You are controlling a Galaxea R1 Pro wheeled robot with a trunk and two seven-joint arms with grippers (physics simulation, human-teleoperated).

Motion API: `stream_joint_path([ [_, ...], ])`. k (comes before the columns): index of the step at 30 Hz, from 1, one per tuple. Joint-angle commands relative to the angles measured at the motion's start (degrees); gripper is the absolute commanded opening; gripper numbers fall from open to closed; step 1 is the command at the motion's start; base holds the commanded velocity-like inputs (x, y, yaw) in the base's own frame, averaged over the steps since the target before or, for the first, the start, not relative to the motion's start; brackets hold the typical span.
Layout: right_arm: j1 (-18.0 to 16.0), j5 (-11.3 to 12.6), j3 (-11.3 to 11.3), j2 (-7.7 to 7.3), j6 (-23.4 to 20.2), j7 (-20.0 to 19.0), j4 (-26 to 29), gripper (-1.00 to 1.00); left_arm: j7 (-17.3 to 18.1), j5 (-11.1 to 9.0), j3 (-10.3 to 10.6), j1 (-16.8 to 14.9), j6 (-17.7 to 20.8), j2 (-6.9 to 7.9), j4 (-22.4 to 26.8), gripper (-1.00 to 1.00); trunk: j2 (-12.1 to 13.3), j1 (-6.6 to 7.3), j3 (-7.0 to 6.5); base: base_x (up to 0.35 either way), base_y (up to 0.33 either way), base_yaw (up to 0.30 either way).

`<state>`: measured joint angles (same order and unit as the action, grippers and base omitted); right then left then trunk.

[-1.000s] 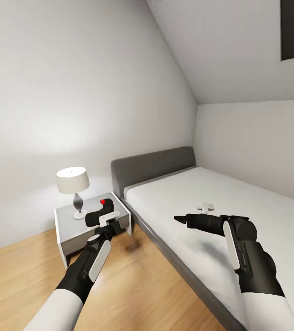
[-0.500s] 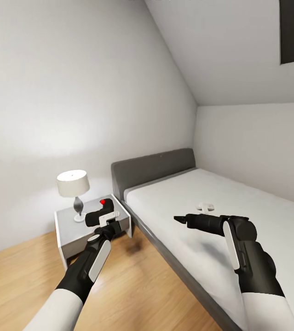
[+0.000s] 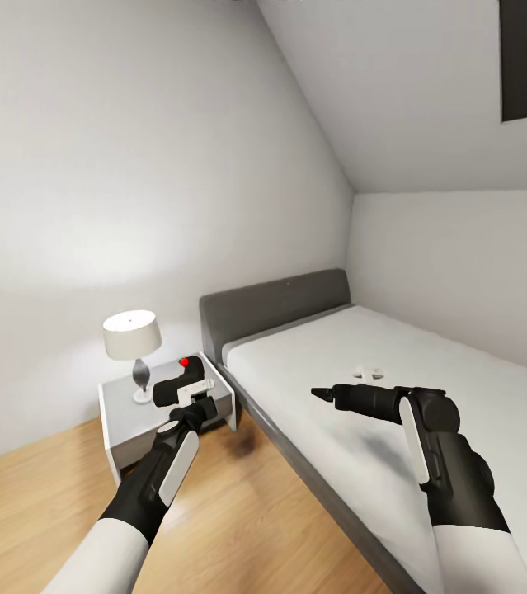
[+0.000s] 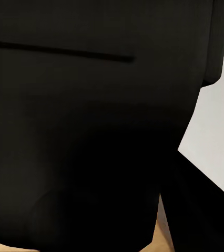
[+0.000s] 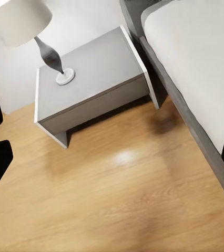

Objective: Attach the digital camera to the camera tripod in the bedroom.

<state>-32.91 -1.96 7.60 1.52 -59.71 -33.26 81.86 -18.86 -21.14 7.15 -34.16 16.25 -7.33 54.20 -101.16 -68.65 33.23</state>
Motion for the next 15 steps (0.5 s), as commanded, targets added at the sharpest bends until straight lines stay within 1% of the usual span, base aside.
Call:
stream_joint_path([
  [1, -0.1, -0.2, 0.1, 0.06, -0.3, -0.3, 0.0, 1.00, -0.4, -0.5, 0.1, 0.0, 0.2, 0.03, 0.1, -1.00, 0.4, 0.23, -0.12, 0.000, 0.000, 0.000],
  [15, -0.1, -0.2, 0.1, 0.05, -0.3, -0.3, -0.1, 1.00, -0.4, -0.5, 0.1, 0.0, 0.2, 0.03, 0.1, -1.00, 6.0, 3.31, -2.63, 0.000, 0.000, 0.000],
])
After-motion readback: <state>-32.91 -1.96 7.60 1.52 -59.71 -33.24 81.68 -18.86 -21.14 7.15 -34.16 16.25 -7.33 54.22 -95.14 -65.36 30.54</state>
